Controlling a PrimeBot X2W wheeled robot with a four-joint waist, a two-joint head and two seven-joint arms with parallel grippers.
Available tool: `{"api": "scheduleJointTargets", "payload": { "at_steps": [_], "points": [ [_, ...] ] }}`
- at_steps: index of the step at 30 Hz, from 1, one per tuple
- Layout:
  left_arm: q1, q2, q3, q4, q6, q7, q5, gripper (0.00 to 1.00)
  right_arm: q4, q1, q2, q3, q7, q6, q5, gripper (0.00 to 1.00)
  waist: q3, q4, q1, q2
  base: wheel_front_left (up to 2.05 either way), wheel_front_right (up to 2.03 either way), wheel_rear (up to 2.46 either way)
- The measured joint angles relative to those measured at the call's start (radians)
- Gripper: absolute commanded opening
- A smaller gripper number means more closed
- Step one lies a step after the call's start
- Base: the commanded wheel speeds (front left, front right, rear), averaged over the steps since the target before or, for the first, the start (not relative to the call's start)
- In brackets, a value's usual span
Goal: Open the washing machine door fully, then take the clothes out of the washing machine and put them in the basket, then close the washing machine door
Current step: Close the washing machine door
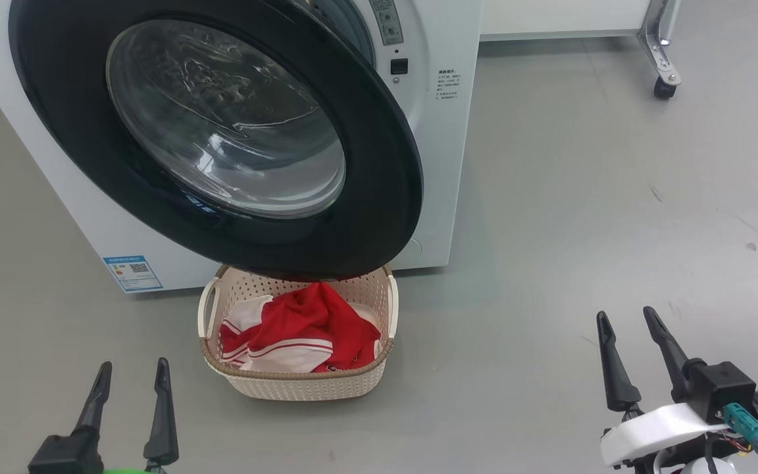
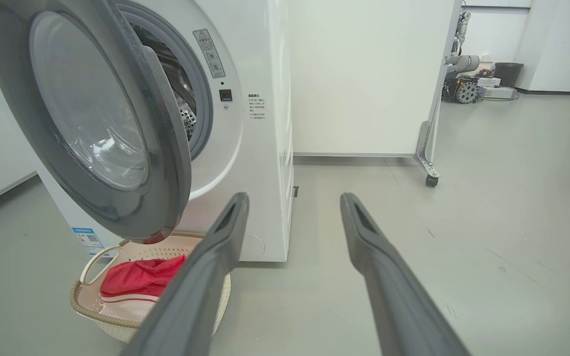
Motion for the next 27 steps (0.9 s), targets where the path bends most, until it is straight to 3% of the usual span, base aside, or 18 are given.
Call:
{"api": "scheduleJointTargets", "payload": {
  "at_steps": [1,2,12,27],
  "points": [
    [0.0,-0.001,0.0,0.0,0.0,0.0,0.0,1.0,-0.002,0.0,0.0,0.0,0.0,0.0,0.0,0.06,0.001,0.0,0.0,0.0,0.0,0.0,0.0],
    [0.0,-0.001,0.0,0.0,0.003,0.0,0.006,1.0,-0.002,0.0,0.0,0.0,0.001,0.0,0.0,0.0,0.002,0.0,0.0,0.0,0.0,0.0,0.0],
    [0.0,-0.004,-0.001,-0.001,0.004,-0.002,0.028,1.0,-0.003,0.0,0.0,0.002,0.006,0.001,0.002,0.0,0.012,0.001,0.0,0.0,0.0,0.0,0.0],
    [-0.061,-0.014,-0.04,-0.04,0.001,-0.01,0.052,1.0,-0.01,-0.151,-0.012,0.084,0.056,0.067,0.001,0.0,0.093,0.029,0.0,0.0,0.0,0.0,0.0]
  ]
}}
